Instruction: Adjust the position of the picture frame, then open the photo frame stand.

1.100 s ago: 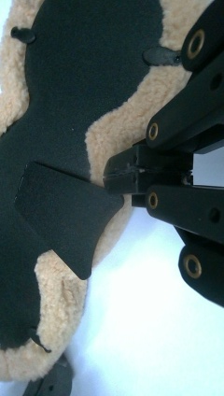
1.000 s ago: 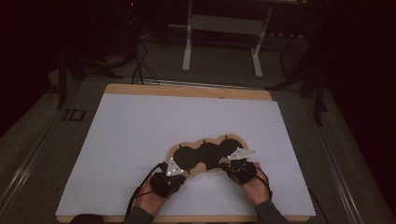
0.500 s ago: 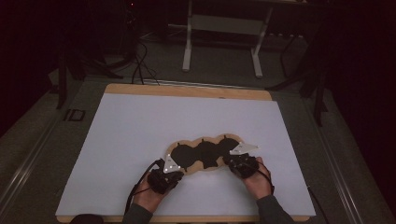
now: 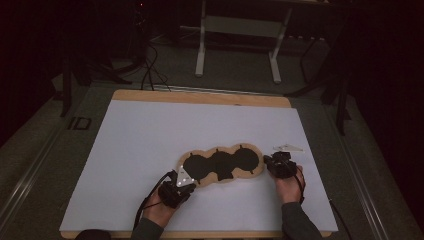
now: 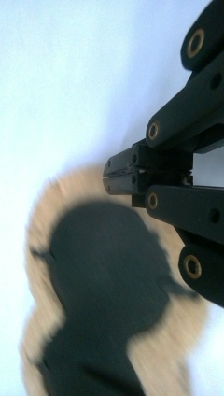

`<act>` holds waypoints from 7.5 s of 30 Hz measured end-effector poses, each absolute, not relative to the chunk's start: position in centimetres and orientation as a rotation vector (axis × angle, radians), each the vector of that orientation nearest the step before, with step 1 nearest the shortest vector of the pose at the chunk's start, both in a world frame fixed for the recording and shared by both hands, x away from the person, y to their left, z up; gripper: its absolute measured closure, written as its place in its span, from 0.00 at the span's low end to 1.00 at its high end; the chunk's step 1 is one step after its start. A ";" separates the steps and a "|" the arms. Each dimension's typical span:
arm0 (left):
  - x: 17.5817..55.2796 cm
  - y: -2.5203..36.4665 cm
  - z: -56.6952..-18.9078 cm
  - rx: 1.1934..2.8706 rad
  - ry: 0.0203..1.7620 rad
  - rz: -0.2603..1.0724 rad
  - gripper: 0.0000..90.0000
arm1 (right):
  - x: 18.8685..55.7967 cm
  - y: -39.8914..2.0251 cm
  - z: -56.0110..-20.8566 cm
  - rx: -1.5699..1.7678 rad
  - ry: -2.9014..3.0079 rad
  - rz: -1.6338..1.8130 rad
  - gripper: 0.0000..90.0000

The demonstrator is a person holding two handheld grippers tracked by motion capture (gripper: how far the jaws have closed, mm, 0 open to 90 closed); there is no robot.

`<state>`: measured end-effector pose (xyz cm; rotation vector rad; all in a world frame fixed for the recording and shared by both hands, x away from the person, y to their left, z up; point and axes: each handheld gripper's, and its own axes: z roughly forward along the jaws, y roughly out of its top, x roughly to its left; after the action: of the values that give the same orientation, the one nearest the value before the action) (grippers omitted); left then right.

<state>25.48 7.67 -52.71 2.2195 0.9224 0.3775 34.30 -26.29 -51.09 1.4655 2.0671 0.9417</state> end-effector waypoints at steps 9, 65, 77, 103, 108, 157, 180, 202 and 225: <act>25.3 7.1 -53.1 2.266 0.907 0.373 0.99 | 35.9 -27.2 -53.3 1.582 2.069 0.955 1.00; 26.9 11.3 -51.7 2.106 1.017 0.384 0.81 | 33.6 -24.4 -52.3 1.394 2.182 0.919 0.87; 26.8 11.0 -51.3 2.080 0.972 0.390 0.75 | 32.9 -24.3 -50.9 1.330 2.252 0.944 0.76; 27.1 8.0 -51.9 2.166 0.871 0.342 0.80 | 30.6 -24.0 -52.0 1.215 2.321 0.952 0.63; 27.5 7.0 -52.4 2.213 0.858 0.373 0.94 | 30.7 -24.2 -52.2 1.233 2.310 0.964 0.62; 30.0 5.6 -50.6 2.117 0.886 0.410 0.94 | 30.8 -24.4 -52.5 1.271 2.285 1.010 0.62; 30.4 4.5 -49.0 2.202 0.736 0.544 0.41 | 30.8 -24.6 -52.5 1.284 2.268 1.015 0.60; 32.2 1.0 -50.5 2.347 0.663 0.676 0.63 | 30.9 -24.7 -52.4 1.289 2.266 1.020 0.60; 32.1 0.8 -50.4 2.338 0.607 0.788 0.81 | 30.9 -25.0 -52.3 1.303 2.256 1.047 0.58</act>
<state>32.06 0.85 -50.40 2.3381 0.6074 0.7878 30.92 -24.97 -52.34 1.3027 2.2561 1.0465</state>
